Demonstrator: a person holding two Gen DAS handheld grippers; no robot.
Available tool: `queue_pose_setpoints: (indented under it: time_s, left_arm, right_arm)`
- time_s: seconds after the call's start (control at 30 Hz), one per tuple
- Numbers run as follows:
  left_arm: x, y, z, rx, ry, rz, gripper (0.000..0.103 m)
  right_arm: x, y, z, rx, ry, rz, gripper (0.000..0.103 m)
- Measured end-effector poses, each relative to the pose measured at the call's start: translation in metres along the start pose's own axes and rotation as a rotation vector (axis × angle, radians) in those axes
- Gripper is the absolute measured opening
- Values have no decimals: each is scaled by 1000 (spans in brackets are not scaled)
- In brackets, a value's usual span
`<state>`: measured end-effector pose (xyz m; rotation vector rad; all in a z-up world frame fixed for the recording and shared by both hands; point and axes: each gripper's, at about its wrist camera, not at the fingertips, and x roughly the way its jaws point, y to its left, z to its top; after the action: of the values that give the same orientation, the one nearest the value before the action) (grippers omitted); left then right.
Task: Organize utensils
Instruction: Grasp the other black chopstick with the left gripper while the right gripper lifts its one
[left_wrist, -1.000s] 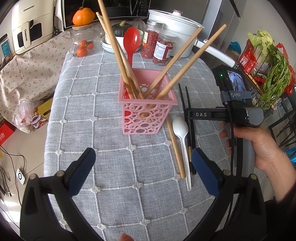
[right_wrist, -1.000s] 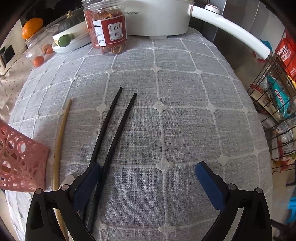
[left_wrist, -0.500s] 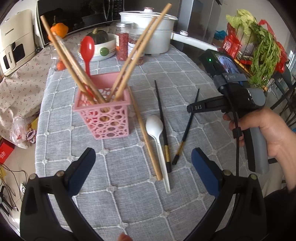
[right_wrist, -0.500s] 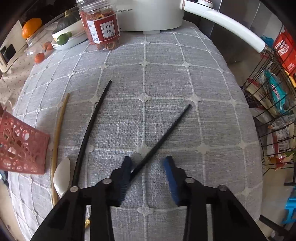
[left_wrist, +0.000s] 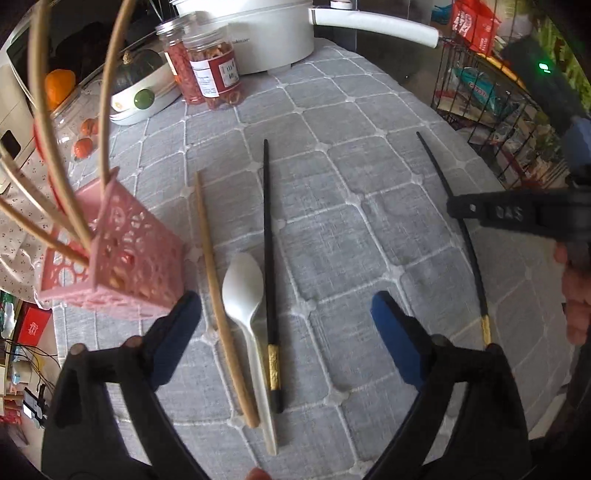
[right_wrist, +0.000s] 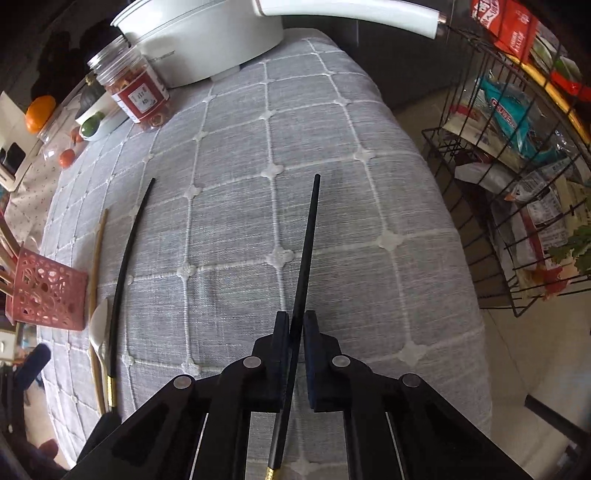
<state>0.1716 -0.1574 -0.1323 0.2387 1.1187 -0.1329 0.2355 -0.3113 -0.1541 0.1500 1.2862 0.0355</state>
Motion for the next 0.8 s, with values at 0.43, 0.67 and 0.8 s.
queue_pose_setpoints:
  time_s: [0.43,0.67,0.8]
  left_arm:
    - [62,6,58,-4,17,165,33]
    - [56,2,56,-19,53,68,7]
    - [36,-12,40,11,17,2,7]
  right_arm:
    - [-1,-17,2,54,12,58,7]
    - [5,-16,1,63,23,70,7]
    - [0,-18,-2,77,5,94,7]
